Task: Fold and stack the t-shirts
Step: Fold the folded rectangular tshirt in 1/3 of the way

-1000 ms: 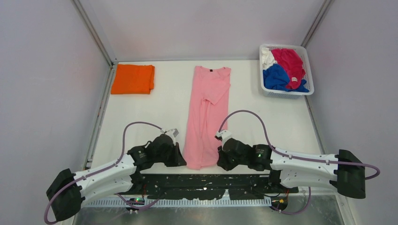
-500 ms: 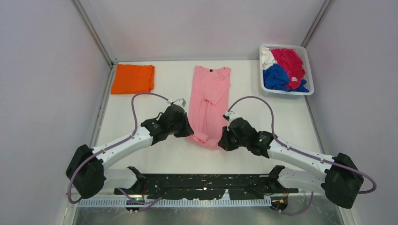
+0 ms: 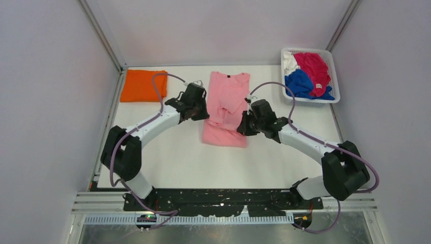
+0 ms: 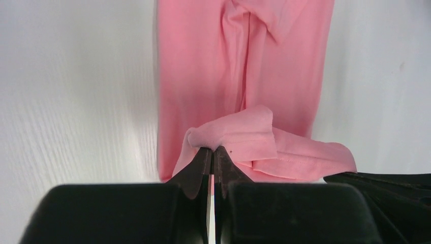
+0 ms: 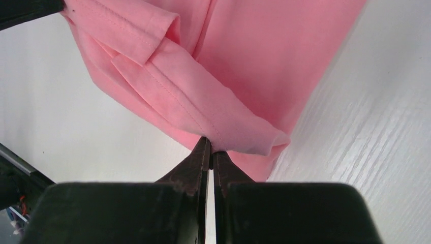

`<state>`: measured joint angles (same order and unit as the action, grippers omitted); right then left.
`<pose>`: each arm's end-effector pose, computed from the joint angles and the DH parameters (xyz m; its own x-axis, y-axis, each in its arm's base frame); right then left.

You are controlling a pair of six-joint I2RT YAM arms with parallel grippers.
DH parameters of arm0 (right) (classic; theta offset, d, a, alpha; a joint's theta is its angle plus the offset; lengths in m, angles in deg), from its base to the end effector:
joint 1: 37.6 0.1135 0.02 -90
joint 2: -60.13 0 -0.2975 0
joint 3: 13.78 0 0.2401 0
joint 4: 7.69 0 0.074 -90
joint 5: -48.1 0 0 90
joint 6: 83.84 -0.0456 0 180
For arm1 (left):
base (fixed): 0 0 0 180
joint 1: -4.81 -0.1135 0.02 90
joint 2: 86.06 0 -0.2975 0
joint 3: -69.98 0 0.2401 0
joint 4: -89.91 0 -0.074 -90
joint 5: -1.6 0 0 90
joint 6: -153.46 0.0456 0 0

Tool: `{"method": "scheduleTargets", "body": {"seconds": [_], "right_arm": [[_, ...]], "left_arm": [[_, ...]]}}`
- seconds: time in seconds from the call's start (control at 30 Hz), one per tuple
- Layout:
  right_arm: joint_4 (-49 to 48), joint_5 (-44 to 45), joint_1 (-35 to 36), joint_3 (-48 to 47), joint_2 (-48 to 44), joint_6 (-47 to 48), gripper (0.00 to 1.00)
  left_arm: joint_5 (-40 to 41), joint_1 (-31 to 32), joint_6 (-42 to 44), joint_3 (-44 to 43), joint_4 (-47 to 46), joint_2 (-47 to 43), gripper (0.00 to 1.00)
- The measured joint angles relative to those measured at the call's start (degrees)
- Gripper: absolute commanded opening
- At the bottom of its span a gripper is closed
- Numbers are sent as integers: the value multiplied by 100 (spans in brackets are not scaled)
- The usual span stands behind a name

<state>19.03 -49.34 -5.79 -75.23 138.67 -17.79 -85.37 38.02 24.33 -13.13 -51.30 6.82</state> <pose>0.2318 0.1507 0.2520 -0.7820 -0.0114 -0.6231 -0.3114 0.8732 0.3749 0.2947 -0.1901 0.2803 -0.8132 -0.2209 -0.5384 0.0057 0.9221 -0.3869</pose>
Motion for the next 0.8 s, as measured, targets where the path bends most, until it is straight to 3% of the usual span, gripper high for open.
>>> {"method": "scheduleTargets", "body": {"seconds": [0.37, 0.8], "right_arm": [[-385, -317, -634, -911, 1202, 44, 9], [-498, -94, -846, -1370, 1978, -26, 10]], "left_arm": [[-203, -457, 468, -1657, 389, 1534, 0], [-595, -614, 662, -2588, 667, 2481, 4]]}}
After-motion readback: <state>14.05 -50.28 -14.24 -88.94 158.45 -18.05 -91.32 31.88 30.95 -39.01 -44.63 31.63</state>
